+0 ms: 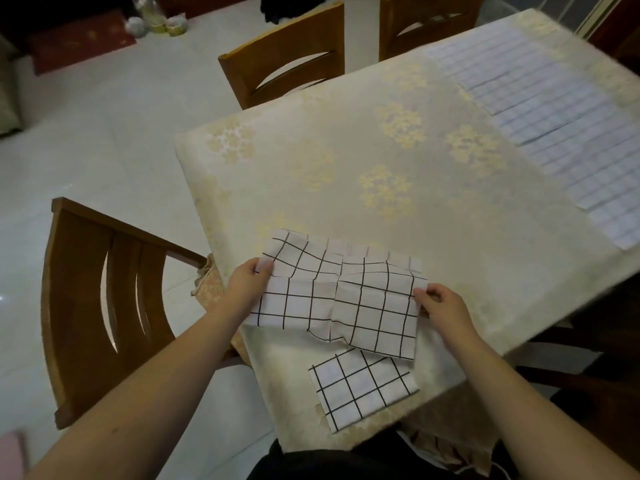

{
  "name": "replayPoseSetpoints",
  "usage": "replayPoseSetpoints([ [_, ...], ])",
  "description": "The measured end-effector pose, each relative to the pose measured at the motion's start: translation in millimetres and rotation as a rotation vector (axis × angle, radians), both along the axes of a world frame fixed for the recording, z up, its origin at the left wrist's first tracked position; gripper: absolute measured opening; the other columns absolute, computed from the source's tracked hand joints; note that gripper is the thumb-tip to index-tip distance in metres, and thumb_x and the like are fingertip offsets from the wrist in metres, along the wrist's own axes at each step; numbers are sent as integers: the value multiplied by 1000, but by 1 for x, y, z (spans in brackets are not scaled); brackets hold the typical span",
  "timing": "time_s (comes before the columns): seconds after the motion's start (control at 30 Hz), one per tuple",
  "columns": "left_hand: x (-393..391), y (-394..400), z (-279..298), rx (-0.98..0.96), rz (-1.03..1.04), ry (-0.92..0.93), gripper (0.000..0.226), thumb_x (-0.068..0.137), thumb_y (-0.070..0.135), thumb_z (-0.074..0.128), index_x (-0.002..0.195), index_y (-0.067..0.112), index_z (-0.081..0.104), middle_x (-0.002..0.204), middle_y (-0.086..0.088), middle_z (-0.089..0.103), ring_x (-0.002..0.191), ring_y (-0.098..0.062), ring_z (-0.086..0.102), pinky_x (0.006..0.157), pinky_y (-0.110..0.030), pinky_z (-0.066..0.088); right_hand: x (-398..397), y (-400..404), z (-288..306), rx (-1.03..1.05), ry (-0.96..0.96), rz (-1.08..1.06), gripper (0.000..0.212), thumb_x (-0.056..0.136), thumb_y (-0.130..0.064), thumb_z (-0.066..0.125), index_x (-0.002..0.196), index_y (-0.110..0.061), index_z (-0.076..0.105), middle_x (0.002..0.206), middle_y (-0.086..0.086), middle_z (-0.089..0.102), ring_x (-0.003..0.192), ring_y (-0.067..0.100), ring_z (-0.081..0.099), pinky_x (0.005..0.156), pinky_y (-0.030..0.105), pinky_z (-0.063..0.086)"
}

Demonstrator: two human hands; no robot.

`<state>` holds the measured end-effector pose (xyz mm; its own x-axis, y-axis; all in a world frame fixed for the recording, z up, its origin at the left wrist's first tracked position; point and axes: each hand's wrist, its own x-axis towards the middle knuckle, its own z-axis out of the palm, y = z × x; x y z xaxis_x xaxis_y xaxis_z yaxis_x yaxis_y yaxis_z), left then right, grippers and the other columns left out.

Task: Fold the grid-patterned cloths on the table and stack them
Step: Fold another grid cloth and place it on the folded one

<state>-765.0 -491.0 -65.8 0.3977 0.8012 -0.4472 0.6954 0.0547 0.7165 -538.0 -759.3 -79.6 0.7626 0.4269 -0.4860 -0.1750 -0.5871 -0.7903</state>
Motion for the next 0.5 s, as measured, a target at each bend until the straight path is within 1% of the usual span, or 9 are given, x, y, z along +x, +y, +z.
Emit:
replayPoseSetpoints([
  [0.07, 8, 4, -4, -10, 0, 8, 34, 98, 37, 51, 99, 6, 65, 94, -20, 68, 87, -33, 64, 76, -42, 52, 6, 4, -2, 8, -2, -23, 13, 93, -20, 65, 86, -9, 66, 72, 2, 64, 67, 17, 58, 66, 28, 49],
  [0.1, 11, 7, -5, -10, -2, 11, 33, 97, 37, 52, 98, 6, 65, 95, -22, 69, 89, -36, 64, 78, -45, 52, 8, 5, -4, 6, -2, -40, 12, 92, -20, 65, 88, -9, 66, 73, 2, 65, 68, 17, 59, 66, 29, 49],
  [0.13, 15, 9, -6, -5, -2, 10, 32, 97, 36, 52, 97, 8, 66, 95, -21, 69, 89, -35, 64, 77, -44, 52, 10, 4, -8, 8, 2, -61, 13, 92, -22, 65, 88, -10, 67, 74, 1, 65, 69, 18, 59, 68, 30, 50],
  [0.2, 21, 13, -8, 16, 3, 17, 29, 97, 38, 51, 99, 12, 65, 94, -14, 69, 89, -31, 63, 71, -38, 48, 12, 0, -14, 12, 26, -94, 12, 91, -25, 66, 88, -13, 67, 78, 2, 68, 75, 21, 63, 75, 38, 53],
  [0.23, 24, 15, -8, 33, 9, 30, 29, 96, 41, 52, 104, 15, 63, 96, -9, 68, 89, -27, 62, 69, -34, 45, 12, -2, -17, 12, 46, -109, 11, 90, -26, 67, 90, -15, 67, 84, 3, 71, 81, 23, 66, 80, 41, 55],
  [0.27, 25, 18, -8, 41, 18, 42, 32, 95, 46, 52, 110, 19, 60, 99, -7, 66, 90, -24, 60, 70, -32, 42, 13, -4, -20, 25, 71, -131, 10, 90, -26, 67, 94, -17, 67, 90, 4, 72, 86, 24, 68, 84, 43, 56],
  [0.33, 22, 22, -10, 3, 46, 45, 42, 93, 54, 53, 120, 23, 56, 104, -5, 62, 93, -21, 58, 76, -31, 41, 11, -7, -21, 65, 132, -182, 18, 91, -23, 66, 108, -15, 64, 99, 6, 71, 92, 23, 69, 84, 39, 55],
  [0.43, 7, 22, -11, -73, 73, 57, 47, 91, 58, 53, 126, 27, 53, 107, -3, 60, 98, -22, 58, 82, -34, 43, 6, -11, -14, 129, 215, -231, 34, 92, -19, 66, 124, -13, 57, 108, 8, 68, 90, 17, 68, 76, 28, 51],
  [0.5, -8, 16, -13, -111, 100, 45, 49, 91, 55, 55, 128, 24, 51, 106, -6, 65, 95, -23, 62, 78, -33, 50, 1, -18, -12, 107, 222, -212, 41, 91, -21, 67, 129, -14, 53, 112, 7, 65, 92, 17, 67, 77, 27, 51],
])
